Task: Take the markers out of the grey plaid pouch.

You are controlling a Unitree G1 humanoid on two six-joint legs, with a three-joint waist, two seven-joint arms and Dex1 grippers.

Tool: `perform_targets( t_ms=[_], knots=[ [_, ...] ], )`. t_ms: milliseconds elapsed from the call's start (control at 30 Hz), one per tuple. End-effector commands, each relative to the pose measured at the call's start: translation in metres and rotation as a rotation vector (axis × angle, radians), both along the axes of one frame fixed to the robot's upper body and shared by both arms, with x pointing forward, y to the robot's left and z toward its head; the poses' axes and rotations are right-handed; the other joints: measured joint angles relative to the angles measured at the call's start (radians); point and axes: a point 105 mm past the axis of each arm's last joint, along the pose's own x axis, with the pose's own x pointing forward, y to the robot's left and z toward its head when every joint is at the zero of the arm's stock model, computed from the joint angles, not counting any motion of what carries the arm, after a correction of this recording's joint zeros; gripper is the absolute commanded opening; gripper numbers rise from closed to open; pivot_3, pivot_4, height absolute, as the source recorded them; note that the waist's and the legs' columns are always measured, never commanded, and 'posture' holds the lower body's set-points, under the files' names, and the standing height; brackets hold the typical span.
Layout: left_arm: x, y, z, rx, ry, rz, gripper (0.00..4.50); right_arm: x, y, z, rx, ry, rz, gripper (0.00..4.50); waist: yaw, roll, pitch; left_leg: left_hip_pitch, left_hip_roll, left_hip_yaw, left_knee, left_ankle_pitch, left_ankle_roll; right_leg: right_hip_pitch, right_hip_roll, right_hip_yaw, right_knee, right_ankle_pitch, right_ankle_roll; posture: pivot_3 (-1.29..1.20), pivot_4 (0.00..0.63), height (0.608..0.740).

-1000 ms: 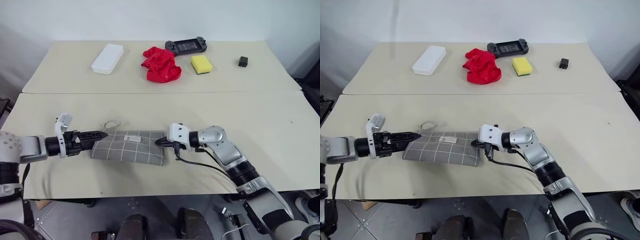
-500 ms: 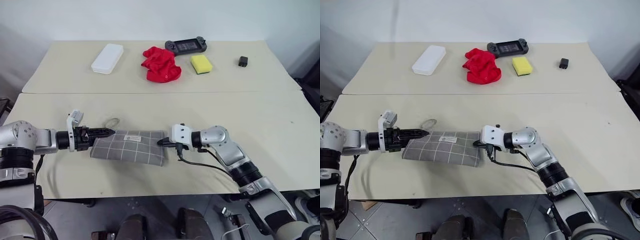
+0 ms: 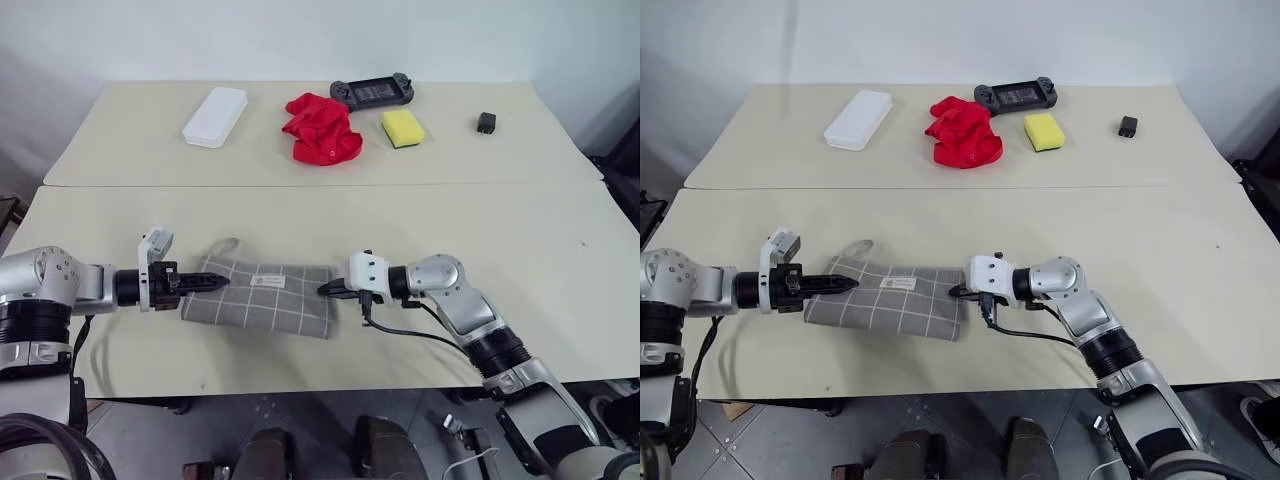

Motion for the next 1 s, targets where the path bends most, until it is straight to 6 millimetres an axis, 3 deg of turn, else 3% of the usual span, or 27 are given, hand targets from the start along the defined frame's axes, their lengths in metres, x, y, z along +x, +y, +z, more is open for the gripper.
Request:
perform_targets(
  t_ms=[33,133,333,467,567,733,900,1000],
  knots=[
    [-0.005,-0.005,0.015,-0.039,-0.063,-0.04,0.04,-0.003,-0.001,0.029,0.144,-0.04,0.025,0.0,0.0,0.0,0.0,0.0,0.0,0.0,0.0,0.0,0.0,0.0,0.0,0.0,0.0,0.0,0.0,0.0,0.15,0.74],
    [-0.01,-0.008,0.021,-0.047,-0.125,-0.077,0.04,-0.005,-0.007,0.042,0.227,-0.007,0.02,0.0,0.0,0.0,0.0,0.0,0.0,0.0,0.0,0.0,0.0,0.0,0.0,0.0,0.0,0.0,0.0,0.0,0.15,0.74],
    [0.001,-0.009,0.06,-0.088,-0.726,0.015,0.0,0.001,-0.079,0.079,0.385,0.187,-0.156,1.91,0.014,0.0,0.001,-0.001,0.004,-0.002,0.001,0.0,0.001,0.001,-0.002,0.0,-0.001,0.0,0.0,0.0,0.15,0.74],
    [-0.001,-0.031,0.061,-0.028,-1.03,0.009,0.0,0.011,-0.112,0.097,0.437,0.304,-0.295,3.28,0.023,0.0,0.001,-0.001,0.002,-0.001,0.001,-0.001,0.001,0.001,-0.001,0.0,-0.002,0.0,0.0,0.0,0.15,0.74],
    [0.003,-0.05,0.059,0.04,-1.196,0.014,0.0,0.015,-0.124,0.113,0.492,0.378,-0.334,4.35,0.026,0.0,0.001,-0.001,0.002,0.002,0.001,-0.001,0.001,0.0,0.0,0.002,-0.002,0.001,0.0,0.0,0.15,0.74],
    [0.007,-0.093,0.03,0.321,-1.586,-0.18,0.0,0.017,-0.123,0.136,0.498,0.586,-0.341,4.43,0.03,0.0,0.001,-0.001,0.001,0.012,0.001,-0.001,0.002,0.0,0.0,0.002,-0.002,0.001,0.0,0.0,0.15,0.74],
    [0.012,-0.117,0.018,0.49,-1.894,-0.295,0.0,0.017,-0.096,0.145,0.449,0.77,-0.323,4.43,0.033,0.0,0.001,-0.001,0.002,0.013,0.001,-0.001,0.002,-0.001,0.0,0.002,-0.003,0.002,-0.001,0.0,0.15,0.74],
    [0.014,-0.129,0.022,0.526,-2.022,-0.282,0.0,0.003,-0.075,0.147,0.372,0.884,-0.221,4.43,0.033,0.0,0.001,-0.002,0.002,0.013,0.002,-0.002,0.003,-0.001,-0.001,0.002,-0.003,0.002,0.0,0.0,0.15,0.74]
  ],
)
